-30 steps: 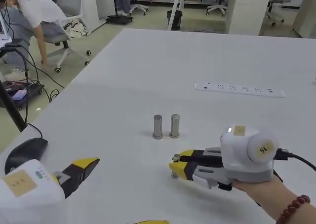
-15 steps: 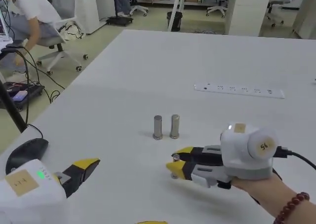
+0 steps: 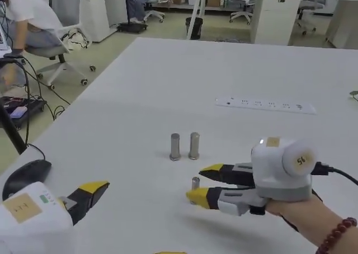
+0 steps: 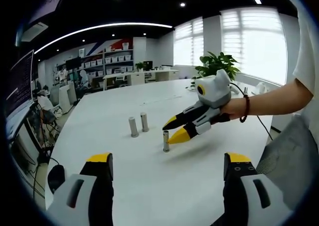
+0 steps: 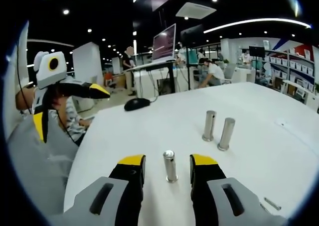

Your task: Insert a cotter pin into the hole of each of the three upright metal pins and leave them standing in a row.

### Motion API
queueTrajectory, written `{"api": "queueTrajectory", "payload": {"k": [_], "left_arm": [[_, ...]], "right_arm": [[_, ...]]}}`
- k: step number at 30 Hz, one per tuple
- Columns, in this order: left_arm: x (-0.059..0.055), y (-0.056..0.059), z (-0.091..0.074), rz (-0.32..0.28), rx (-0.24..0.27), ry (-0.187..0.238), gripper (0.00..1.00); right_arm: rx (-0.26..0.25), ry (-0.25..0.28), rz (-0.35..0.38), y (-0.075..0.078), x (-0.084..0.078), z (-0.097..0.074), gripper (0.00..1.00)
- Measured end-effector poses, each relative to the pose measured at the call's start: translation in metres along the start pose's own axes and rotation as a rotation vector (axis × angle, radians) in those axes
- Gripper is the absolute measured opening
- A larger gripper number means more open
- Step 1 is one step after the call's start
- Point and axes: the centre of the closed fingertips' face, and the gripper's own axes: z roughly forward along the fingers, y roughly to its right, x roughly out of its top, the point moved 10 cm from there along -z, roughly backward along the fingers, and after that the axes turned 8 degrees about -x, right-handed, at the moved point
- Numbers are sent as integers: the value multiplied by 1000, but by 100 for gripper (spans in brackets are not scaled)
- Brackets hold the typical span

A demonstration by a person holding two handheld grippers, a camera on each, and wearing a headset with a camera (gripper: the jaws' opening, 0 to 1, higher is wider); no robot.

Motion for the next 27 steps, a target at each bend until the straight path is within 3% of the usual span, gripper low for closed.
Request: {"api": "queueTrajectory", "payload": {"k": [13,27], "left_arm": [[2,3,0,3,-4,6,94],[3,7,4,8,-12,5,92]], "right_arm": [[-42,-61,13,16,-7,-29,42],[-144,-140,25,48,-26,-65,38]]}}
